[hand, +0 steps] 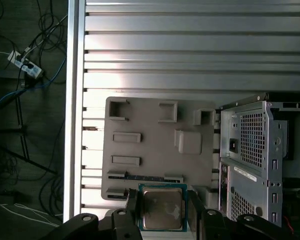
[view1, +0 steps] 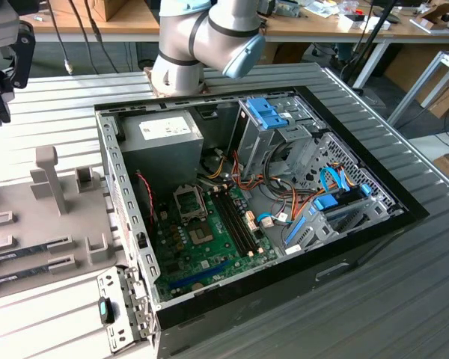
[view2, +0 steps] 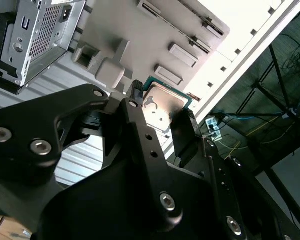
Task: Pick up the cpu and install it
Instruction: 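Pick up the cpu and move it towards the insertion slot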
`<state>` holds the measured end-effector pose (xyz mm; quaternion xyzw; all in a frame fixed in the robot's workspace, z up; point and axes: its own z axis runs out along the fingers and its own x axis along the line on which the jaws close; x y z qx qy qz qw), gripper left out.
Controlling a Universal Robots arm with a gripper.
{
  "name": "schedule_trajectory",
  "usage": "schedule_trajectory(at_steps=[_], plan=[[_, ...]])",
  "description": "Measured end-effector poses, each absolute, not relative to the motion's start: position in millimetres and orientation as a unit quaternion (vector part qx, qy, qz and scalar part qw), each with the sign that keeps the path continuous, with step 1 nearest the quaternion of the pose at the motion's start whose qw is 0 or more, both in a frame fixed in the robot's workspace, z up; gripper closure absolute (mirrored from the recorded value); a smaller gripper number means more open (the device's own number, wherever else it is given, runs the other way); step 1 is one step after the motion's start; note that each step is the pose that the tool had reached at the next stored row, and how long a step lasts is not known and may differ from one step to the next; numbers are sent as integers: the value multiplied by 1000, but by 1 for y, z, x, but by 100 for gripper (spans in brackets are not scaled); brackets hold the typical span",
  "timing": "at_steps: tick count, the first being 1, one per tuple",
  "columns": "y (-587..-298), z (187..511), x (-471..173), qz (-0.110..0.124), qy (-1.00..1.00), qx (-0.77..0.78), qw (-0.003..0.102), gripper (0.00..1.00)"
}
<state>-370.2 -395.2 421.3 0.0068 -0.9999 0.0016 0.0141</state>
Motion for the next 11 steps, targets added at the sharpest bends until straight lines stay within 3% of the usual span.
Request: schedule_trajectory(at_steps=[11], plan=[[-396,421,-354,2,-1000,7,14,53]])
